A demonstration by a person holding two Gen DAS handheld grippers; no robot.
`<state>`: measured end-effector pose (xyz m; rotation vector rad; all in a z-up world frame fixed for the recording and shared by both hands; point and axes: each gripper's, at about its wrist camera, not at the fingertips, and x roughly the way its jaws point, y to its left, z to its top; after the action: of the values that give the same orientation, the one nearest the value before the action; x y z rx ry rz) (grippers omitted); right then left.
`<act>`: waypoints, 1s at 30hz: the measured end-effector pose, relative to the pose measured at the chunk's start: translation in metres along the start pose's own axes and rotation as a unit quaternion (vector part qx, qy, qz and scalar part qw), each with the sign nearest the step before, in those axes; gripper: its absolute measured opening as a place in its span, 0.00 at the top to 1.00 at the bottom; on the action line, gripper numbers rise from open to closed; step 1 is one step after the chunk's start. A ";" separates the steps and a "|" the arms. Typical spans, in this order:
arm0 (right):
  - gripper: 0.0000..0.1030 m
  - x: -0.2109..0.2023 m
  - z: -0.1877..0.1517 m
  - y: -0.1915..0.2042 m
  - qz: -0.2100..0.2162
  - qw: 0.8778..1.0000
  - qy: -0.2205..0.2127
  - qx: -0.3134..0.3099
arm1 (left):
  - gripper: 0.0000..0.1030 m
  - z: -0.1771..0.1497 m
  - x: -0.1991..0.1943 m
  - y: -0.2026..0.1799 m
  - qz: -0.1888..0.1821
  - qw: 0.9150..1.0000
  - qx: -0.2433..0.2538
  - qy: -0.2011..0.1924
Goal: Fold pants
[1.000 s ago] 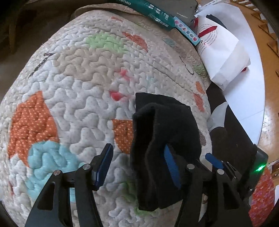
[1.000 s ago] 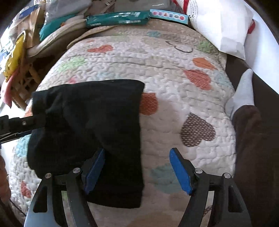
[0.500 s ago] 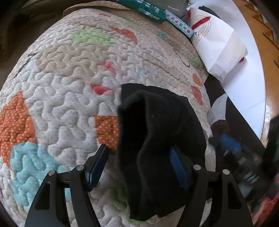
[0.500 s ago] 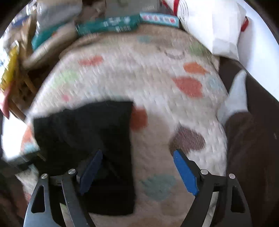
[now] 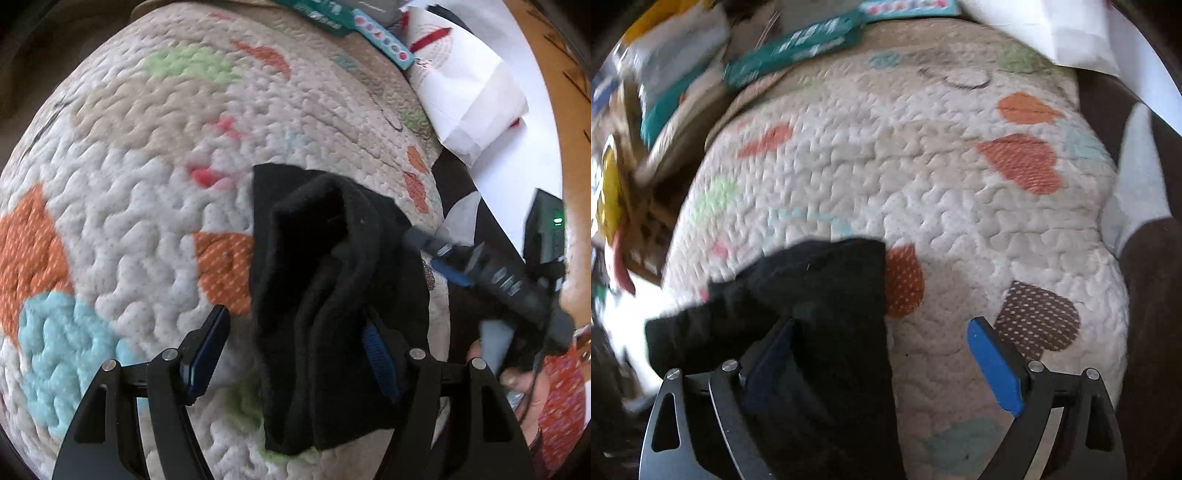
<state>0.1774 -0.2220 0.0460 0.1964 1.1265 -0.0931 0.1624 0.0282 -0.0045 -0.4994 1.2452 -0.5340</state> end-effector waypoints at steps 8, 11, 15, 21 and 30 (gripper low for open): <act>0.07 -0.016 0.014 0.084 0.080 0.987 0.018 -0.139 | 0.32 -0.026 -0.020 0.017 -0.018 0.997 -0.068 -0.017; 0.07 -0.004 0.004 0.126 0.058 0.972 0.035 -0.224 | 0.32 -0.030 -0.020 0.019 -0.022 0.996 -0.083 -0.016; 0.07 0.028 0.002 0.157 -0.061 0.952 0.037 -0.299 | 0.32 -0.030 -0.016 0.020 -0.018 0.997 -0.076 -0.015; 0.08 0.049 0.019 0.146 -0.087 0.960 0.049 -0.262 | 0.31 -0.028 -0.015 0.019 -0.020 0.997 -0.077 -0.012; 0.07 -0.018 0.012 0.136 -0.005 0.969 -0.004 -0.247 | 0.31 -0.030 -0.017 0.013 -0.003 0.997 -0.067 -0.025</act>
<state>0.2038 -0.0915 0.0819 -0.2541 1.1090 0.1785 0.1310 0.0470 -0.0068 -0.6262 1.2361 -0.4425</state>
